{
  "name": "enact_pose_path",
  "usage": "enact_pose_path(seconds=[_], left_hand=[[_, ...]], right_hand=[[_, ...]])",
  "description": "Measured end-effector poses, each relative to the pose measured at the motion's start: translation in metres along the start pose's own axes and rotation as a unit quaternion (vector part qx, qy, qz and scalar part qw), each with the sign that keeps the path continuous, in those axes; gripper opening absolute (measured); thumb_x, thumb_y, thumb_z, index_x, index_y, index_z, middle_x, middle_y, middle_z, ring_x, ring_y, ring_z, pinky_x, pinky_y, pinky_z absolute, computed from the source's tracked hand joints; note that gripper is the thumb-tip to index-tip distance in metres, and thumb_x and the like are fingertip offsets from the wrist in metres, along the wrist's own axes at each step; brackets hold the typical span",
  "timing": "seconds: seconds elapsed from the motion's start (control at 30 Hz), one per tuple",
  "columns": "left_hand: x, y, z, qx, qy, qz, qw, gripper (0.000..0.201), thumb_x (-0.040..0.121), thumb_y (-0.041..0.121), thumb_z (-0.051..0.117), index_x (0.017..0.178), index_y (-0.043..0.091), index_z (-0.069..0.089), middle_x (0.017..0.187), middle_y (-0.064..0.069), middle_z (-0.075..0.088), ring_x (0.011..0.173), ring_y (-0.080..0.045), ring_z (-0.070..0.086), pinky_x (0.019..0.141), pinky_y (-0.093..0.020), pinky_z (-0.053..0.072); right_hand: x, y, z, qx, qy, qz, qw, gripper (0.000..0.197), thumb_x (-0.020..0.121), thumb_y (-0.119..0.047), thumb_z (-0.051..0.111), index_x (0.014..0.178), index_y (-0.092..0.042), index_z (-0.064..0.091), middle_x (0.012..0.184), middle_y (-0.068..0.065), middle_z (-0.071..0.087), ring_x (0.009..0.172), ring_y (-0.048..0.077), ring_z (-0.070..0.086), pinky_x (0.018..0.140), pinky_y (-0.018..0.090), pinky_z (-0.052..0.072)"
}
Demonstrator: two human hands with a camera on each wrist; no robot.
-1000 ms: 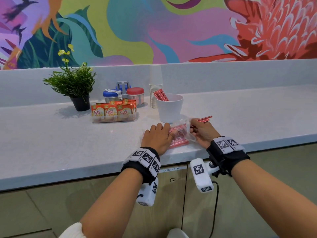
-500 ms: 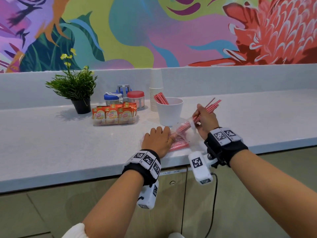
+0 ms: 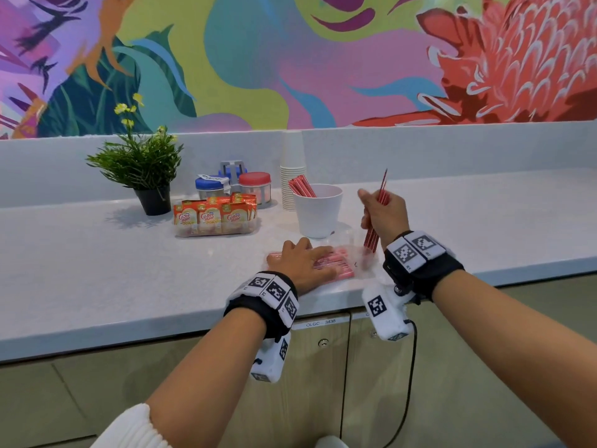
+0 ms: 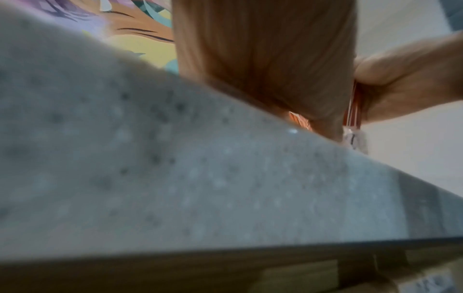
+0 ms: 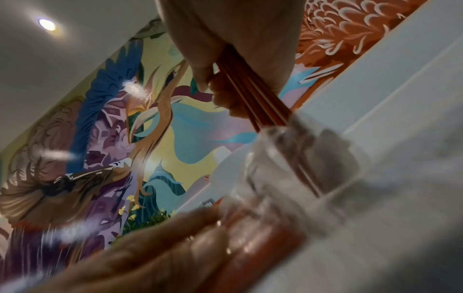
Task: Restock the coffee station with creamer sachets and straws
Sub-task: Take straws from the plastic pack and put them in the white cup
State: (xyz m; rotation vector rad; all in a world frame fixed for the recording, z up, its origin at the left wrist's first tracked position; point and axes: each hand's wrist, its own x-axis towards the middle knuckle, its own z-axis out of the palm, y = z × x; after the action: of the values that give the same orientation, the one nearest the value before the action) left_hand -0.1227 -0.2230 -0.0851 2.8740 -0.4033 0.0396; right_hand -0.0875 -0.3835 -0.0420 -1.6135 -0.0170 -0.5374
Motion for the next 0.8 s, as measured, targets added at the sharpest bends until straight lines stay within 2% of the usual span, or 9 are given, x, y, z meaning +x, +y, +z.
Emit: enact_pose_path(seconds=[0.13, 0.23, 0.3, 0.4, 0.47, 0.57, 0.67, 0.8], left_hand=[[0.001, 0.005, -0.007, -0.001, -0.034, -0.006, 0.999, 0.058, 0.088, 0.052, 0.049, 0.141, 0.041, 0.03, 0.135, -0.006, 0.036, 0.129, -0.03, 0.028, 0.105, -0.046, 0.027], [0.005, 0.009, -0.017, -0.011, -0.064, -0.012, 0.998, 0.056, 0.089, 0.047, 0.052, 0.141, 0.037, 0.034, 0.138, -0.01, 0.037, 0.13, -0.034, 0.031, 0.108, -0.042, 0.028], [0.008, 0.011, -0.031, -0.032, -0.076, 0.007, 0.997, 0.052, 0.09, 0.04, 0.054, 0.139, 0.03, 0.039, 0.141, -0.012, 0.041, 0.129, -0.03, 0.039, 0.107, -0.035, 0.031], [0.014, 0.014, -0.06, -0.087, -0.04, 0.025, 0.995, 0.042, 0.092, 0.036, 0.053, 0.131, 0.019, 0.049, 0.136, -0.01, 0.051, 0.124, -0.024, 0.047, 0.097, -0.026, 0.034], [0.024, 0.015, -0.081, -0.092, 0.005, 0.031, 0.995, 0.036, 0.093, 0.034, 0.051, 0.123, 0.014, 0.055, 0.13, -0.01, 0.056, 0.119, -0.024, 0.051, 0.09, -0.023, 0.034], [0.039, 0.012, -0.11, -0.087, 0.092, 0.018, 0.992, 0.029, 0.094, 0.026, 0.05, 0.117, 0.011, 0.06, 0.126, -0.009, 0.059, 0.117, -0.024, 0.053, 0.085, -0.022, 0.036], [0.059, 0.004, -0.129, -0.127, 0.146, -0.02, 0.981, 0.026, 0.092, 0.018, 0.052, 0.112, 0.008, 0.064, 0.12, -0.012, 0.063, 0.114, -0.026, 0.056, 0.089, -0.026, 0.042], [0.083, -0.008, -0.137, -0.144, 0.143, -0.068, 0.977, 0.026, 0.091, 0.012, 0.053, 0.111, 0.001, 0.064, 0.117, -0.016, 0.065, 0.111, -0.029, 0.06, 0.093, -0.032, 0.047]], right_hand=[[-0.015, 0.014, 0.002, -0.013, -0.066, 0.053, 0.996, 0.04, 0.089, -0.029, 0.059, 0.055, -0.016, 0.042, 0.051, 0.005, 0.045, 0.047, 0.019, 0.043, 0.051, 0.029, 0.04], [-0.014, 0.007, 0.004, 0.011, -0.065, 0.059, 0.996, 0.039, 0.089, -0.032, 0.058, 0.058, -0.017, 0.039, 0.05, 0.002, 0.037, 0.044, 0.015, 0.035, 0.047, 0.026, 0.034], [-0.004, -0.003, 0.005, 0.047, -0.054, 0.047, 0.996, 0.042, 0.09, -0.031, 0.057, 0.057, -0.017, 0.036, 0.042, -0.002, 0.034, 0.039, 0.012, 0.031, 0.045, 0.025, 0.03], [0.014, -0.025, 0.009, 0.062, -0.057, 0.018, 0.996, 0.045, 0.091, -0.034, 0.055, 0.054, -0.018, 0.035, 0.028, -0.009, 0.032, 0.028, 0.006, 0.031, 0.045, 0.026, 0.031], [0.028, -0.043, 0.014, 0.084, -0.062, -0.003, 0.995, 0.046, 0.092, -0.035, 0.054, 0.054, -0.017, 0.034, 0.027, -0.01, 0.031, 0.026, 0.005, 0.03, 0.044, 0.025, 0.031], [0.046, -0.072, 0.029, 0.124, -0.079, -0.024, 0.989, 0.047, 0.092, -0.035, 0.053, 0.054, -0.017, 0.032, 0.03, -0.009, 0.029, 0.027, 0.008, 0.03, 0.042, 0.021, 0.031], [0.065, -0.095, 0.049, 0.145, -0.09, -0.042, 0.984, 0.047, 0.092, -0.036, 0.053, 0.054, -0.016, 0.034, 0.03, -0.007, 0.031, 0.027, 0.009, 0.033, 0.04, 0.02, 0.033], [0.088, -0.102, 0.075, 0.147, -0.085, -0.056, 0.984, 0.049, 0.093, -0.035, 0.051, 0.051, -0.013, 0.038, 0.028, -0.006, 0.037, 0.026, 0.01, 0.039, 0.038, 0.019, 0.037]])
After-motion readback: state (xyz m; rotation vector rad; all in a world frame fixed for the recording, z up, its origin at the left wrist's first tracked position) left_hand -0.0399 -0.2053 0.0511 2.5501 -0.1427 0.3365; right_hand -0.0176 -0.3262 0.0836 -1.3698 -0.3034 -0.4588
